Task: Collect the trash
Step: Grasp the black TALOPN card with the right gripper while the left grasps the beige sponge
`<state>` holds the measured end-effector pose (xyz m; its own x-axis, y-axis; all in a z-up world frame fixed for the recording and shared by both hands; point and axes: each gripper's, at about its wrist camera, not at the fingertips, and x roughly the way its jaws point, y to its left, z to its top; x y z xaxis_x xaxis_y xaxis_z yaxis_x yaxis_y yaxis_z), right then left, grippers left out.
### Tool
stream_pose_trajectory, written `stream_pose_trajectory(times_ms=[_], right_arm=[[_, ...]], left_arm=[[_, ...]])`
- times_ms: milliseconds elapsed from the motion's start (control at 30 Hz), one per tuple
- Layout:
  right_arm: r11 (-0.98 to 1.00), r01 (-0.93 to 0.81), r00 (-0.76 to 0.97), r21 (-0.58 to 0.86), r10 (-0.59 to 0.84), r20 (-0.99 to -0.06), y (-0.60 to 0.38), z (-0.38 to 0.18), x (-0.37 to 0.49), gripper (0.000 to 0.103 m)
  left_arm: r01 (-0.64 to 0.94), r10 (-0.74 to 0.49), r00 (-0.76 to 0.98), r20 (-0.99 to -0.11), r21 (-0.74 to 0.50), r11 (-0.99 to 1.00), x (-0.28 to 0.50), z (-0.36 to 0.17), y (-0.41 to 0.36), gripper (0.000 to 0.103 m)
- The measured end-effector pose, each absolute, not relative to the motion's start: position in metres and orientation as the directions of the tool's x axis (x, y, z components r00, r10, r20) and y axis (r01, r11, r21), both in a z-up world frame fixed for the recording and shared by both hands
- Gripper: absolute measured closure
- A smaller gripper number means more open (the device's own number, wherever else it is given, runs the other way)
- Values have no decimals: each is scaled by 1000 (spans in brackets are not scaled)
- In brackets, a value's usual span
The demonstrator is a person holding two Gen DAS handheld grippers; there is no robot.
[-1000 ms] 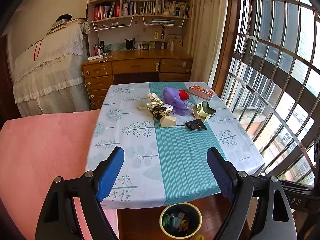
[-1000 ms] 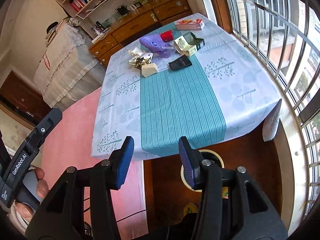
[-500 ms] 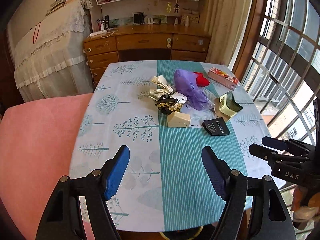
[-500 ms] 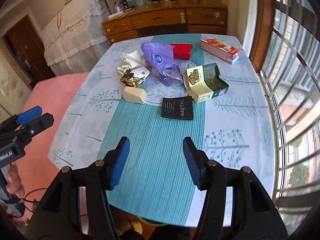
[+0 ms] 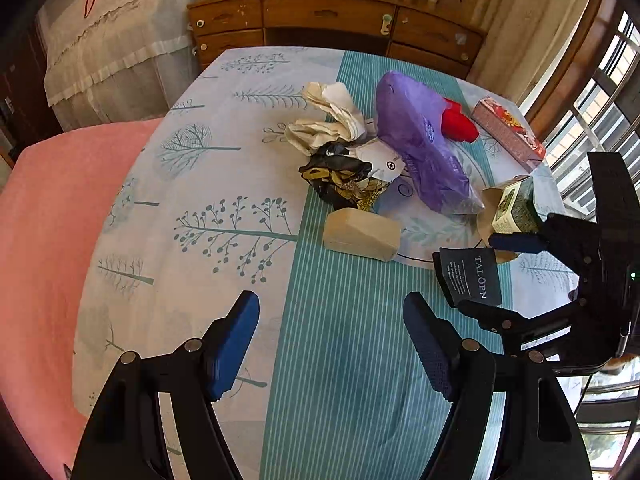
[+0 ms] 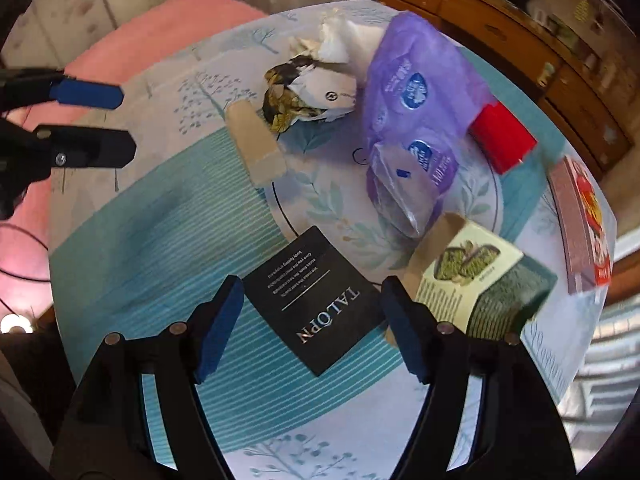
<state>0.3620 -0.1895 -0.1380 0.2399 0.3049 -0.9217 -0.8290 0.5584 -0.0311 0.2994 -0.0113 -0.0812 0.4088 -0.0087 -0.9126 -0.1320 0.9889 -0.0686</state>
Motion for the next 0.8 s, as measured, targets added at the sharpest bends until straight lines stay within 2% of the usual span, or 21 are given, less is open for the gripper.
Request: stream_pose_trajectory(times_ms=[167, 367, 533, 667, 733, 767, 800], right_arm=[[367, -929, 153, -40, 286, -946, -183, -160, 376, 34], [264, -964, 53, 31, 304, -951, -180, -164, 385, 32], [219, -975, 34, 42, 330, -944, -185, -170, 387, 27], [174, -984, 93, -38, 317, -944, -187, -173, 372, 27], [201, -979, 100, -34, 325, -941, -187, -174, 372, 34], [231, -972, 113, -35, 332, -936, -188, -174, 377, 45], [264, -964, 124, -33, 336, -934, -189, -172, 381, 47]], left_arm=[[-157, 5, 383, -924, -60, 986, 308, -93, -13, 27], [-185, 3, 371, -929, -71, 980, 321, -96, -11, 27], [-198, -2, 368, -930, -80, 977, 332, -96, -10, 27], [-207, -18, 364, -931, -100, 973, 339, -98, -12, 27], [-212, -28, 364, -931, -112, 971, 342, -98, -13, 27], [-216, -35, 364, -931, -121, 969, 344, -98, -13, 27], [-223, -43, 365, -930, -133, 966, 346, -98, -13, 27]])
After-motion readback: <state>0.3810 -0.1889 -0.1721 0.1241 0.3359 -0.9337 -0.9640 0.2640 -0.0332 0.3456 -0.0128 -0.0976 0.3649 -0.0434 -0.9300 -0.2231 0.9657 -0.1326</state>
